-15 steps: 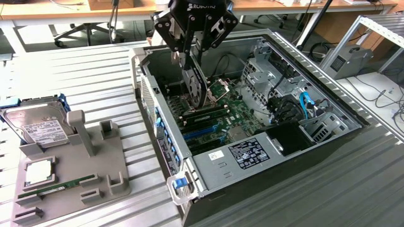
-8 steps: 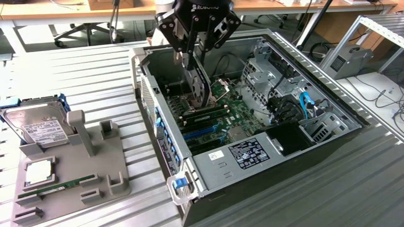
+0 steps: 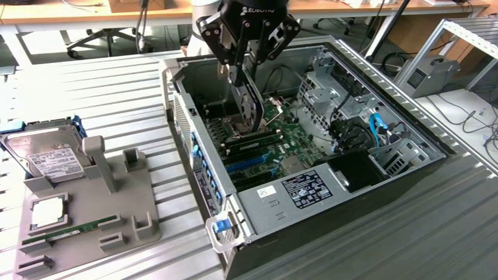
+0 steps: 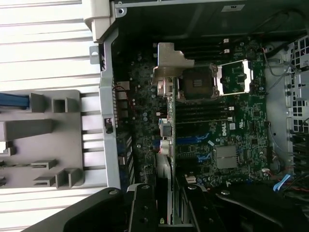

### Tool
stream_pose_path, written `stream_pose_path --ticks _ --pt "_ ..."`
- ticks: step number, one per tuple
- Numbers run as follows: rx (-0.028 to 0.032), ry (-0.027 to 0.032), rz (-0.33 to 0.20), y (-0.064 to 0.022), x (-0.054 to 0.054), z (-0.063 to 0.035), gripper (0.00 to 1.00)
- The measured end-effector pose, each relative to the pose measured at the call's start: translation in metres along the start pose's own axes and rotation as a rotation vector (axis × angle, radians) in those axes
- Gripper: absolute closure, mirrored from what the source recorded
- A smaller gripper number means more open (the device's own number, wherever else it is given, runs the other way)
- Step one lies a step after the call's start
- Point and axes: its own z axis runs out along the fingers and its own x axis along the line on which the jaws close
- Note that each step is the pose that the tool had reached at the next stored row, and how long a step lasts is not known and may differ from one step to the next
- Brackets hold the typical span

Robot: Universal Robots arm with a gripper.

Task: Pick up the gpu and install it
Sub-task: 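Pick up the gpu and move the gpu toward the slot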

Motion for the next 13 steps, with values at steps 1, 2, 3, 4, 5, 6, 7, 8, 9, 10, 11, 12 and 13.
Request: stream_pose_path --ticks 1,2,3,4,5,6,7,8,9,10,11,12,13 --pt "0.0000 0.0000 0.000 0.0000 -0.0008 0.0002 0.74" --pt "0.0000 0.0000 0.000 0.0001 -0.0016 0.0004 0.74" --pt "0.0001 0.0000 0.000 0.0002 -0.0026 0.0007 0.74" --pt "0.0001 0.0000 0.000 0.0002 -0.0031 0.0008 0.74" --pt "0.0001 0.0000 0.000 0.0003 -0.0040 0.0011 0.74" --pt "0.0001 0.0000 0.000 0.0003 -0.0049 0.0013 0.74" --pt "0.0000 0.0000 0.000 0.0004 -0.0057 0.0015 0.74" --pt "0.0000 0.0000 0.000 0.0004 -0.0064 0.0017 0.74" --pt "0.0001 0.0000 0.000 0.0005 -0.0072 0.0019 0.74" --pt "0.0000 0.0000 0.000 0.0005 -0.0081 0.0021 0.74" --pt "0.0000 0.0000 0.000 0.0006 -0.0088 0.0022 0.74" --pt "0.0000 0.0000 0.000 0.0006 -0.0095 0.0024 0.74" --pt "0.0000 0.0000 0.000 0.0007 -0.0102 0.0025 0.74"
